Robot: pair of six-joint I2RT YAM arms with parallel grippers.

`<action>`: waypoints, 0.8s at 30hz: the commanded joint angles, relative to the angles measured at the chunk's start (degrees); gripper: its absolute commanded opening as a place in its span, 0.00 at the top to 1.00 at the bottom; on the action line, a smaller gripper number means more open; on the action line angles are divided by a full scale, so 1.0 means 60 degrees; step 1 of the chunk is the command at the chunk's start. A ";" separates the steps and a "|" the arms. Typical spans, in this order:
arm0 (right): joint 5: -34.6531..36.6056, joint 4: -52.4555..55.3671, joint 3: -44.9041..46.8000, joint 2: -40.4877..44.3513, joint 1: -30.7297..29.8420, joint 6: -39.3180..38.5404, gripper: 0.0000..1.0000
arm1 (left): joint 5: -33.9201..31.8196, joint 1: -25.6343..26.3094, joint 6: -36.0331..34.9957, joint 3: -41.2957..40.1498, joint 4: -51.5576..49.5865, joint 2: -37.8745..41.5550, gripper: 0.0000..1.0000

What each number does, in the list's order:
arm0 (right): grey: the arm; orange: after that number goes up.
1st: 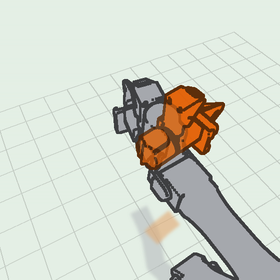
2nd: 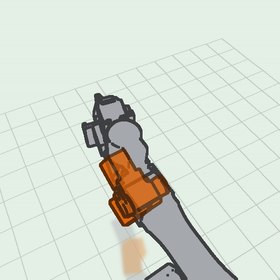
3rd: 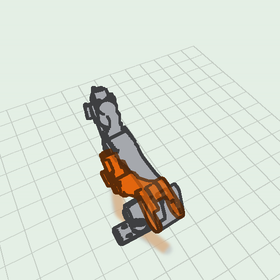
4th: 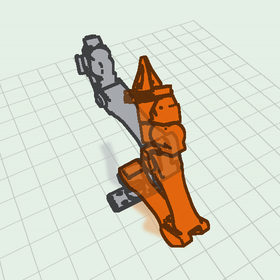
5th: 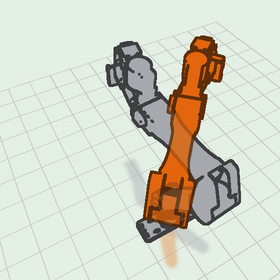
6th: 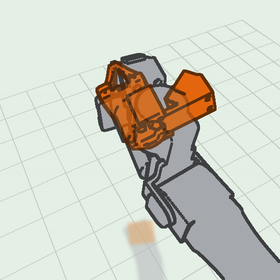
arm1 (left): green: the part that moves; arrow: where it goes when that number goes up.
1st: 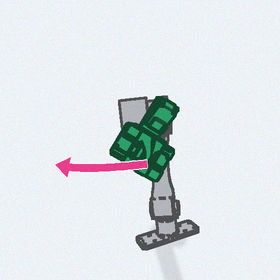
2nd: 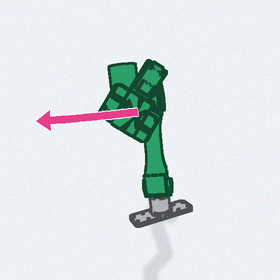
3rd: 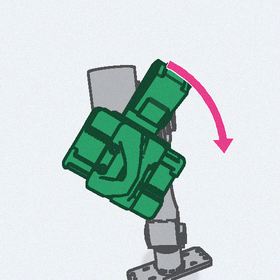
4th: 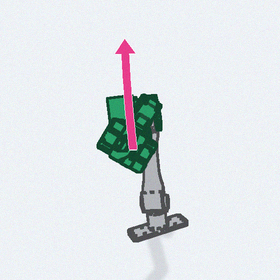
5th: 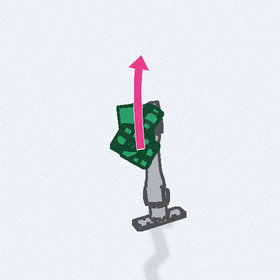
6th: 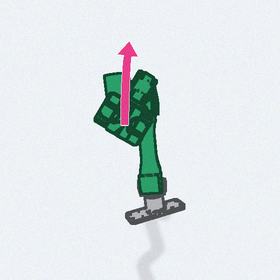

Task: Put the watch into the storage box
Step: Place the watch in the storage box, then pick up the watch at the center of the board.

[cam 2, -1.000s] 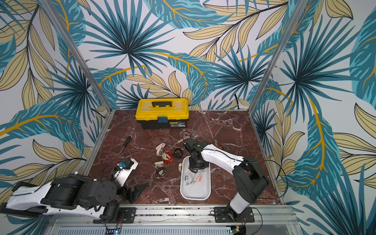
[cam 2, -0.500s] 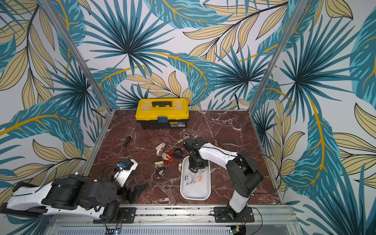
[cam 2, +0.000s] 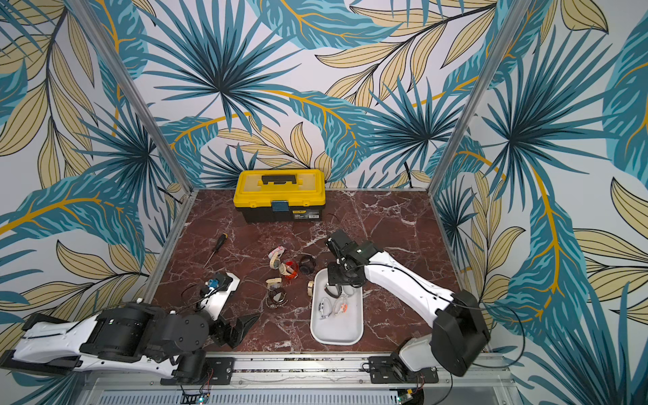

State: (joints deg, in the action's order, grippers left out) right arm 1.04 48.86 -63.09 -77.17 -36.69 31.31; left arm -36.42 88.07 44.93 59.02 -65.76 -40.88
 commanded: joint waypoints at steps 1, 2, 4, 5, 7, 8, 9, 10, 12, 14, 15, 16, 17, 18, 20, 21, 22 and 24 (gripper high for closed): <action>-0.0561 0.0383 0.0427 0.1494 -0.0085 0.0030 0.24 | 0.0558 -0.0853 0.0774 -0.0463 0.0009 -0.0274 0.00; -0.0715 0.0358 0.0564 0.2035 -0.0117 0.0027 0.19 | 0.0827 -0.1153 0.0899 -0.0577 0.0056 -0.0339 0.00; -0.1276 0.0238 0.0927 0.3297 -0.0143 -0.0028 0.12 | 0.1658 -0.1975 0.1253 -0.0916 0.0418 -0.0535 0.00; -0.1509 0.0164 0.1096 0.3799 -0.0161 -0.0076 0.11 | 0.2115 -0.2347 0.1309 -0.1132 0.0685 -0.0608 0.00; -0.2098 -0.0015 0.1492 0.4880 -0.0210 -0.0054 0.08 | 0.2944 -0.3195 0.1410 -0.1576 0.1342 -0.0875 0.00; -0.2333 -0.0101 0.1654 0.5306 -0.0242 0.0018 0.07 | 0.3228 -0.3524 0.1372 -0.1744 0.1591 -0.1061 0.00; -0.2546 -0.0205 0.1858 0.5760 -0.0273 0.0116 0.07 | 0.3524 -0.3878 0.1278 -0.1896 0.1857 -0.1316 0.00; -0.2755 -0.0286 0.2034 0.6167 -0.0308 0.0212 0.06 | 0.3846 -0.4183 0.1116 -0.2004 0.2185 -0.1595 0.00; -0.3073 -0.0315 0.2313 0.6805 -0.0329 0.0400 0.05 | 0.4201 -0.4571 0.0759 -0.2012 0.2612 -0.2152 0.00; -0.3177 -0.0257 0.2485 0.7152 -0.0345 0.0526 0.03 | 0.4287 -0.4823 0.0454 -0.1844 0.2725 -0.2776 0.00; -0.3133 -0.0189 0.2522 0.7289 -0.0345 0.0542 0.01 | 0.4295 -0.4967 0.0349 -0.1724 0.2589 -0.3151 0.01; -0.3047 -0.0087 0.2542 0.7384 -0.0352 0.0565 0.00 | 0.4263 -0.5055 0.0275 -0.1622 0.2488 -0.3464 0.03; -0.2949 0.0022 0.2541 0.7464 -0.0362 0.0539 0.00 | 0.4195 -0.5094 0.0173 -0.1524 0.2376 -0.3794 0.05; -0.2885 0.0115 0.2523 0.7520 -0.0362 0.0509 0.00 | 0.4157 -0.5099 0.0057 -0.1418 0.2327 -0.4117 0.06; -0.2859 0.0148 0.2533 0.7558 -0.0360 0.0484 0.00 | 0.3958 -0.5115 -0.0167 -0.1261 0.2291 -0.4621 0.07; -0.2839 0.0120 0.2545 0.7551 -0.0360 0.0461 0.00 | 0.3760 -0.5131 -0.0252 -0.1165 0.2253 -0.4859 0.08; -0.2859 0.0079 0.2568 0.7533 -0.0360 0.0453 0.00 | 0.3629 -0.5139 -0.0307 -0.1093 0.2207 -0.5064 0.10; -0.2800 0.0074 0.2564 0.7433 -0.0361 0.0400 0.00 | 0.3430 -0.5185 -0.0465 -0.0924 0.2165 -0.5493 0.11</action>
State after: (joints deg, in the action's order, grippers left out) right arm -15.53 48.77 -48.84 -32.25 -38.57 33.82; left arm -13.37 57.41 44.84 49.91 -52.51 -71.99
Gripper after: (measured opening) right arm 0.994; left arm 0.894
